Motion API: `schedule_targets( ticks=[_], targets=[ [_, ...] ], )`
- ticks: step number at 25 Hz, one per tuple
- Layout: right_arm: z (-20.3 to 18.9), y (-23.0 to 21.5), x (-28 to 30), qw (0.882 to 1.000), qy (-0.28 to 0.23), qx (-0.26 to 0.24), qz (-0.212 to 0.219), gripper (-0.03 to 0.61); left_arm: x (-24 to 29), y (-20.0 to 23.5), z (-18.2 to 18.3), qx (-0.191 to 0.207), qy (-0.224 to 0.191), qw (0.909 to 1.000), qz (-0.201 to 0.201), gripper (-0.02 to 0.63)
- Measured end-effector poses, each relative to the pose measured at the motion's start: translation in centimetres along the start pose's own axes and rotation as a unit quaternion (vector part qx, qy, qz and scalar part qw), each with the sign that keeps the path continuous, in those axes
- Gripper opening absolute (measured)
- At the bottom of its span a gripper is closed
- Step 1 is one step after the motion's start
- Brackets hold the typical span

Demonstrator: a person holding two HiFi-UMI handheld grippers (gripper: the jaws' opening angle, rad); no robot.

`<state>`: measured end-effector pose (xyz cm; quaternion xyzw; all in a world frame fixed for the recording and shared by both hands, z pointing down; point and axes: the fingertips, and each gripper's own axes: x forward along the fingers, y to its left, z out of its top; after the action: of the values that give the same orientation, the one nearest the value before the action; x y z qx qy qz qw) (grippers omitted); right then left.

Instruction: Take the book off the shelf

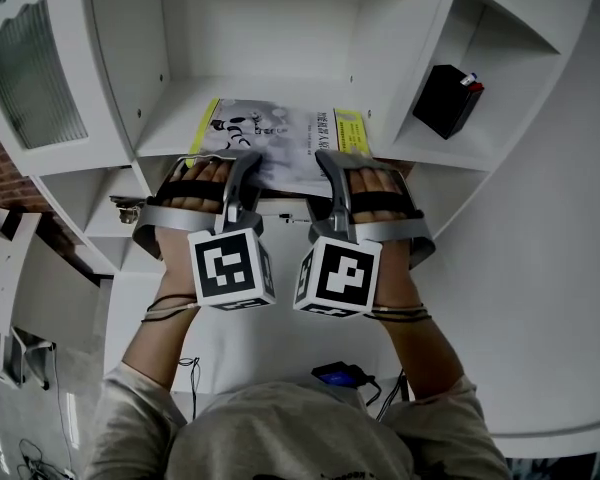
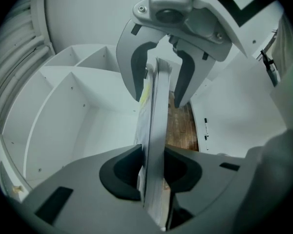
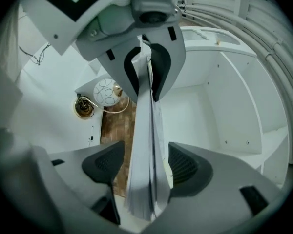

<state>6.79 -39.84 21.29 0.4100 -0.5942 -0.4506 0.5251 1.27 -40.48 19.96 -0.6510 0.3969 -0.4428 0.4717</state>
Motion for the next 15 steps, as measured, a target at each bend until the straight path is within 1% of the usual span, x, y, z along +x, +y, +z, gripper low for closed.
schedule_targets(
  ticks=[2, 4, 7, 8, 11, 12, 13, 15],
  targets=[
    [-0.2, -0.1, 0.2, 1.000, 0.006, -0.001, -0.001, 0.273, -0.2, -0.2, 0.2, 0.000, 0.007, 1.0000, 0.001, 0.100],
    [-0.1, -0.6, -1.1, 1.000, 0.010, -0.007, -0.010, 0.273, -0.5, -0.4, 0.3, 0.000, 0.013, 0.9999, 0.000, 0.100],
    [1.3, -1.7, -3.7, 0.999, -0.011, -0.022, -0.027, 0.273, -0.7, -0.5, 0.5, -0.001, 0.020, 0.9998, 0.001, 0.100],
    [1.7, -1.7, -3.8, 0.999, -0.015, -0.033, -0.021, 0.273, -0.9, -0.5, 0.5, -0.003, 0.022, 0.9998, 0.002, 0.100],
    [1.7, 0.1, -2.1, 0.998, -0.020, -0.059, 0.026, 0.281, -1.2, -0.6, 0.6, -0.007, 0.030, 0.9995, 0.004, 0.100],
    [1.4, 0.8, -1.4, 0.997, -0.017, -0.065, 0.034, 0.281, -1.3, -0.8, 0.7, -0.008, 0.033, 0.9994, 0.003, 0.100],
    [1.0, 1.2, -0.9, 0.997, -0.013, -0.068, 0.034, 0.281, -1.5, -1.0, 0.8, -0.008, 0.034, 0.9994, 0.001, 0.100],
    [0.2, 1.2, -0.2, 0.998, -0.003, -0.064, 0.015, 0.280, -1.8, -1.1, 0.9, -0.009, 0.037, 0.9993, 0.000, 0.100]
  ],
)
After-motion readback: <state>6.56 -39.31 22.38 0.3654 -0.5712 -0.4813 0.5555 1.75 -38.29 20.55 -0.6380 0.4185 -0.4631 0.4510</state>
